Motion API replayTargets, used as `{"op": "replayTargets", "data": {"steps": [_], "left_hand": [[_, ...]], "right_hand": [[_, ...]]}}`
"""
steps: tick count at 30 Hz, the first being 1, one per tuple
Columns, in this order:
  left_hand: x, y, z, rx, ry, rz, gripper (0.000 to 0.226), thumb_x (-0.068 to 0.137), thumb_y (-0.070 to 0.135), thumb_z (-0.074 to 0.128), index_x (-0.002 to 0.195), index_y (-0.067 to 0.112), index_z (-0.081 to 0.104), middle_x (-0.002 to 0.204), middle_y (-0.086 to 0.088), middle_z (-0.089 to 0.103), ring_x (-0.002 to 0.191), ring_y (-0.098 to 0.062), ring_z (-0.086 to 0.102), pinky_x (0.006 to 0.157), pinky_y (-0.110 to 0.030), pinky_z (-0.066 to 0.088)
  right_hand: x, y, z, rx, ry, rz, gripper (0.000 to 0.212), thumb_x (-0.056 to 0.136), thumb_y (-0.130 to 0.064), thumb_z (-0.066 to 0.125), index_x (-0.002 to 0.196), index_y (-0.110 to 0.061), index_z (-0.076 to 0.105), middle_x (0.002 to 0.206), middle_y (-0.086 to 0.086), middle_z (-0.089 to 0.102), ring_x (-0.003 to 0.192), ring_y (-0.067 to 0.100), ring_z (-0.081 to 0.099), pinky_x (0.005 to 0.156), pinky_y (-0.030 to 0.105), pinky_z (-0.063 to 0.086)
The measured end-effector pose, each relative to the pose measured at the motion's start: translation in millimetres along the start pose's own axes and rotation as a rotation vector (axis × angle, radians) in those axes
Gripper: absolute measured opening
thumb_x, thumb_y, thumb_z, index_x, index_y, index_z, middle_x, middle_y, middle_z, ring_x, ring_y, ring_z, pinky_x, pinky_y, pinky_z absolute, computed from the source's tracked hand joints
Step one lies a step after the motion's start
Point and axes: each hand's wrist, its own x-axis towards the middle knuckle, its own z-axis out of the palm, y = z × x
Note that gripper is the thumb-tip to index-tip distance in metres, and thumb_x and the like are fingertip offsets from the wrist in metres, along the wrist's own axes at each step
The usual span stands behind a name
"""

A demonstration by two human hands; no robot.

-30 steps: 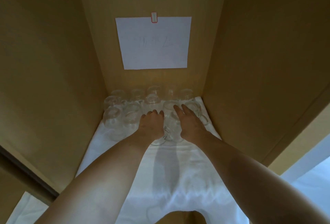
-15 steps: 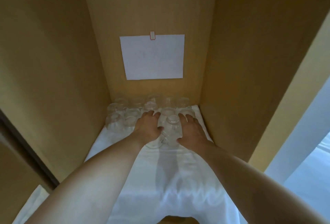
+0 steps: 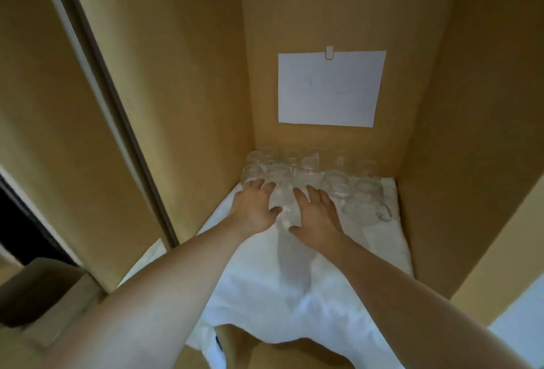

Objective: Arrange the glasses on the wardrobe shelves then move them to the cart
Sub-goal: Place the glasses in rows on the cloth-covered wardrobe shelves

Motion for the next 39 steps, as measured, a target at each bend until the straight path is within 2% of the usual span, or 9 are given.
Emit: {"op": "replayTargets", "data": {"steps": [4, 9, 12, 17, 24, 29, 34, 39], "left_hand": [[-27, -34, -5, 0.041, -0.027, -0.09, 0.07, 0.096, 0.052, 0.057, 0.156, 0.024, 0.034, 0.163, -0.007, 0.03, 0.147, -0.031, 0.032, 0.112, -0.046, 0.04], [-57, -72, -9, -0.028, 0.003, -0.147, 0.069, 0.096, 0.05, 0.059, 0.154, 0.02, 0.038, 0.158, -0.012, 0.036, 0.144, -0.032, 0.033, 0.113, -0.045, 0.038], [-76, -95, -11, -0.022, 0.005, -0.139, 0.068, 0.096, 0.051, 0.059, 0.154, 0.02, 0.038, 0.159, -0.012, 0.036, 0.145, -0.032, 0.032, 0.115, -0.043, 0.033], [-112, -135, -11, -0.013, -0.026, -0.095, 0.066, 0.095, 0.048, 0.062, 0.152, 0.023, 0.04, 0.159, -0.008, 0.035, 0.146, -0.031, 0.03, 0.112, -0.046, 0.036], [-151, -196, -15, -0.029, -0.032, -0.046, 0.063, 0.095, 0.047, 0.062, 0.15, 0.02, 0.043, 0.161, -0.01, 0.033, 0.146, -0.032, 0.033, 0.111, -0.047, 0.037], [-179, -246, -27, -0.029, -0.046, -0.053, 0.061, 0.096, 0.046, 0.06, 0.149, 0.022, 0.043, 0.162, -0.009, 0.031, 0.148, -0.032, 0.028, 0.113, -0.05, 0.035], [-205, -294, -38, -0.028, -0.048, -0.058, 0.059, 0.096, 0.045, 0.06, 0.149, 0.026, 0.042, 0.154, -0.004, 0.037, 0.141, -0.028, 0.033, 0.106, -0.046, 0.041], [-220, -345, -35, -0.057, -0.067, -0.129, 0.064, 0.095, 0.044, 0.061, 0.152, 0.025, 0.039, 0.159, -0.005, 0.033, 0.144, -0.03, 0.03, 0.114, -0.049, 0.036]], "right_hand": [[-2, -35, 14, 0.024, -0.013, -0.056, 0.096, 0.086, -0.052, 0.071, 0.16, -0.024, 0.016, 0.164, 0.012, 0.02, 0.148, 0.037, 0.021, 0.119, 0.043, 0.023], [-6, -80, 27, 0.026, -0.042, -0.102, 0.096, 0.086, -0.053, 0.071, 0.159, -0.025, 0.017, 0.163, 0.011, 0.021, 0.147, 0.036, 0.022, 0.118, 0.044, 0.025], [-6, -111, 34, 0.021, -0.042, -0.105, 0.095, 0.086, -0.053, 0.07, 0.159, -0.025, 0.016, 0.163, 0.01, 0.021, 0.146, 0.034, 0.024, 0.117, 0.043, 0.026], [-19, -164, 49, 0.016, -0.045, -0.084, 0.095, 0.085, -0.055, 0.071, 0.158, -0.025, 0.02, 0.162, 0.011, 0.023, 0.145, 0.033, 0.026, 0.116, 0.043, 0.028], [-40, -229, 63, -0.022, -0.095, -0.018, 0.095, 0.088, -0.054, 0.069, 0.16, -0.025, 0.014, 0.165, 0.009, 0.017, 0.148, 0.032, 0.022, 0.117, 0.041, 0.027], [-54, -282, 71, -0.035, -0.086, -0.02, 0.092, 0.088, -0.052, 0.07, 0.158, -0.024, 0.018, 0.163, 0.01, 0.021, 0.146, 0.031, 0.026, 0.116, 0.04, 0.029], [-61, -339, 90, -0.012, -0.104, -0.025, 0.09, 0.085, -0.049, 0.074, 0.154, -0.024, 0.023, 0.155, 0.008, 0.03, 0.14, 0.031, 0.032, 0.112, 0.04, 0.034], [-59, -386, 113, -0.003, -0.175, -0.045, 0.09, 0.085, -0.05, 0.072, 0.154, -0.026, 0.021, 0.155, 0.007, 0.029, 0.14, 0.031, 0.031, 0.113, 0.041, 0.036]]}}
